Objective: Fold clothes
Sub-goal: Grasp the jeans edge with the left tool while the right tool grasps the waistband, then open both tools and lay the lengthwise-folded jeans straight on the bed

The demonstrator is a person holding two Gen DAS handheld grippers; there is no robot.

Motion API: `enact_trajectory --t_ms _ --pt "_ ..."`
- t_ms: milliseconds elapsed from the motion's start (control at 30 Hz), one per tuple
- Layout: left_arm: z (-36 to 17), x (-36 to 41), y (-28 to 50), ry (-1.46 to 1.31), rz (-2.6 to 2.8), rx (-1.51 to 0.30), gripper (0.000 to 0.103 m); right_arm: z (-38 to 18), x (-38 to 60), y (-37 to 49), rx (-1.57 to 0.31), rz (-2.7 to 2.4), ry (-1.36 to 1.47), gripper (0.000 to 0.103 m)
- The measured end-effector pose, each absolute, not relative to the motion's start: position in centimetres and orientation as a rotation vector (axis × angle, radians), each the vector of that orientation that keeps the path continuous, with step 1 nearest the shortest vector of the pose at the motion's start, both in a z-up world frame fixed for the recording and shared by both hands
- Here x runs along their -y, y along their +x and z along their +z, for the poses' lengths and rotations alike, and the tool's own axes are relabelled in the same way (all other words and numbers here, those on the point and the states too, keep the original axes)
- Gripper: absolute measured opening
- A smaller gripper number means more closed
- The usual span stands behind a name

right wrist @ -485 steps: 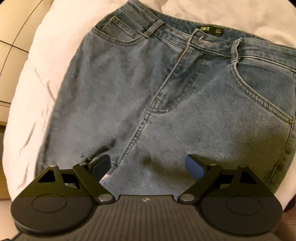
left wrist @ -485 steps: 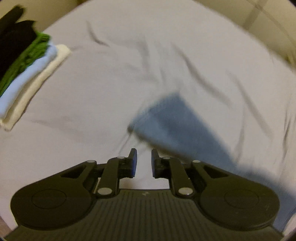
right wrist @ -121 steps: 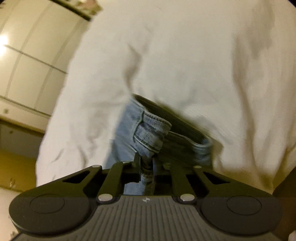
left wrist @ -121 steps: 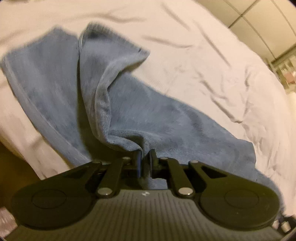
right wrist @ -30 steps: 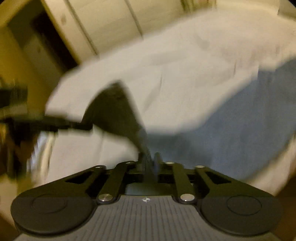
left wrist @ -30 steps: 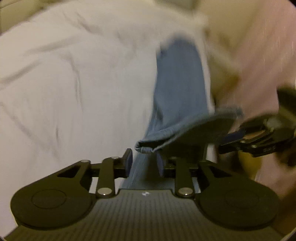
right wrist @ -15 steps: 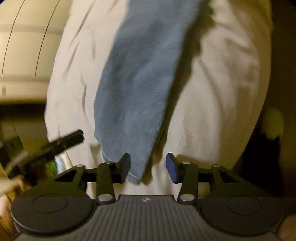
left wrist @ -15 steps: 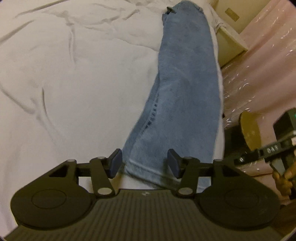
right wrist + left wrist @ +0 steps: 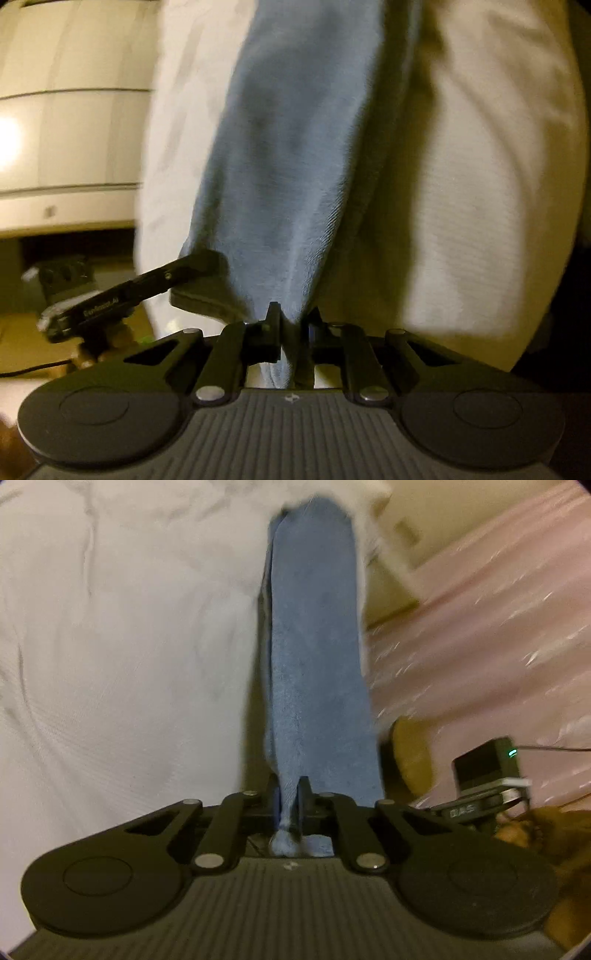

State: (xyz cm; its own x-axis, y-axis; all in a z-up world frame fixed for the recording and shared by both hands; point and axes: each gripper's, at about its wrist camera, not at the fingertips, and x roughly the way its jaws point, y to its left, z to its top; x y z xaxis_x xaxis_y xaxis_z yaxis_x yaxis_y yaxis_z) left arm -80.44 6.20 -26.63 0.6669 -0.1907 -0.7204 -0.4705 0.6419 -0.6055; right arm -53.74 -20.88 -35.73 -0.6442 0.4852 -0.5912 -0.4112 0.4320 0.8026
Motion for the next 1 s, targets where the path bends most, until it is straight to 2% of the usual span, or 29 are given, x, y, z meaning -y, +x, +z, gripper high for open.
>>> enact_trajectory --t_ms 67,100,133,167,200,300,400,467,533,733,800,867,1000 --pt "-29.9 -6.0 -80.3 -0.871 0.290 -0.980 0.009 -35.5 20.7 -53.9 -1.816 1.328 0.000 0.013" --pt "-31.7 -5.9 -80.2 -0.860 0.351 -1.053 0.018 -35.4 20.6 -54.0 -1.804 1.325 -0.031 0.015" --pt "-32.8 -6.0 -79.9 -0.863 0.379 -1.089 0.023 -35.3 20.5 -54.1 -1.792 1.322 -0.062 0.019" --pt "-33.6 -6.2 -79.7 -0.869 0.400 -1.117 0.023 -35.2 20.4 -54.2 -1.780 1.318 -0.093 0.022" --pt "-33.4 -6.3 -79.3 -0.856 0.406 -1.127 0.023 -35.0 20.3 -54.3 -1.767 1.315 -0.124 0.019" --pt "-30.6 -5.5 -79.1 -0.678 0.424 -1.128 0.020 -34.7 19.9 -54.6 -1.729 1.303 -0.215 0.030" --pt "-27.5 -5.0 -78.2 -0.554 0.437 -1.108 0.019 -34.4 19.6 -54.9 -1.688 1.289 -0.305 0.033" --pt "-26.3 -4.6 -77.5 -0.472 0.423 -1.078 0.019 -33.4 18.2 -53.3 -1.574 1.269 -0.325 0.033" --pt "-26.2 -4.5 -75.4 -0.421 0.394 -1.037 0.019 -32.4 16.6 -51.6 -1.453 1.245 -0.339 0.038" --pt "-29.4 -5.6 -66.8 -0.383 0.309 -0.988 0.019 -29.4 12.0 -46.4 -1.095 1.159 -0.375 0.037" --pt "-30.4 -5.5 -64.8 -0.344 0.294 -0.990 0.019 -30.6 10.3 -46.1 -1.055 1.162 -0.434 0.036" --pt "-30.9 -5.2 -64.6 -0.337 0.278 -1.021 0.019 -32.5 10.7 -46.9 -1.015 1.222 -0.561 0.025" --pt "-32.6 -2.6 -67.1 -0.339 0.198 -1.067 0.019 -32.9 14.3 -50.8 -0.951 1.379 -0.780 0.025"
